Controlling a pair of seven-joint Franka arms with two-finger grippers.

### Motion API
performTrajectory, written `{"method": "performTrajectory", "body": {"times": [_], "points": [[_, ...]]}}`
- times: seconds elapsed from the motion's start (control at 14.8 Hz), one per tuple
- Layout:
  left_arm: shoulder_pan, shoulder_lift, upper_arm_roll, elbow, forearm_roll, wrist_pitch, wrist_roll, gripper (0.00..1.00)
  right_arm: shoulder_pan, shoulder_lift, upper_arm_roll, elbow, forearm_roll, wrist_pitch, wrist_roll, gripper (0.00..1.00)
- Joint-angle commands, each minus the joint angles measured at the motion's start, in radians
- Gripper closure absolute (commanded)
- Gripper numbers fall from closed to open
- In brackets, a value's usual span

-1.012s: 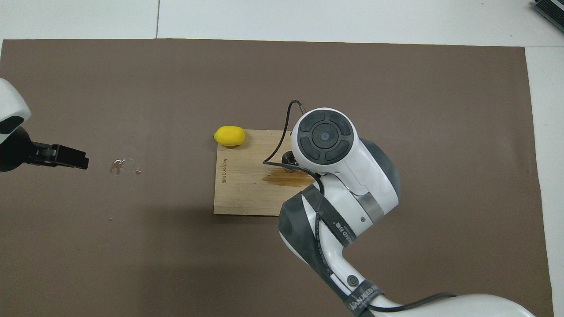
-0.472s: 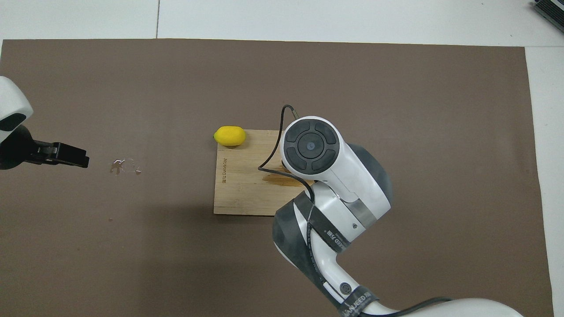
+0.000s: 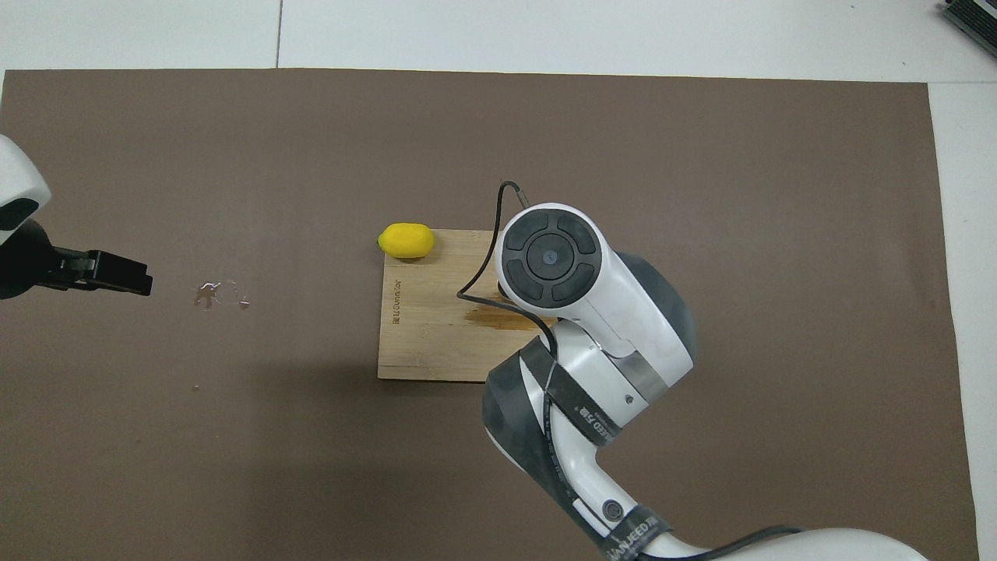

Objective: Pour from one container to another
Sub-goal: 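Tilt the glass cup with the right gripper to pour into the metal cup, then turn the glass cup upright and carry it back to its spot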

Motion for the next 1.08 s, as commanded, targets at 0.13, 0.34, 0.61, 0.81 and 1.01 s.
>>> {"method": "performTrajectory", "body": {"times": [0.13,0.34,0.61,0.81,1.01], "points": [[0.015,0.009,-0.009,0.014,0.016,-0.013,-0.015,0.00,-0.050,-0.006,0.000,0.024,0.177,0.003,0.034,1.00],[0.017,0.009,-0.009,0.015,0.016,-0.013,-0.015,0.00,-0.083,-0.007,0.000,0.019,0.255,0.003,0.027,1.00],[0.017,0.009,-0.008,0.014,0.016,-0.013,-0.015,0.00,-0.160,-0.009,0.002,-0.008,0.383,0.035,-0.018,1.00],[0.015,0.009,0.004,0.014,0.016,-0.013,-0.013,0.00,-0.238,-0.030,0.000,-0.085,0.539,0.079,-0.109,1.00],[0.015,0.009,0.005,0.014,0.016,-0.015,-0.015,0.00,-0.324,-0.069,0.000,-0.195,0.706,0.135,-0.218,1.00]]}}
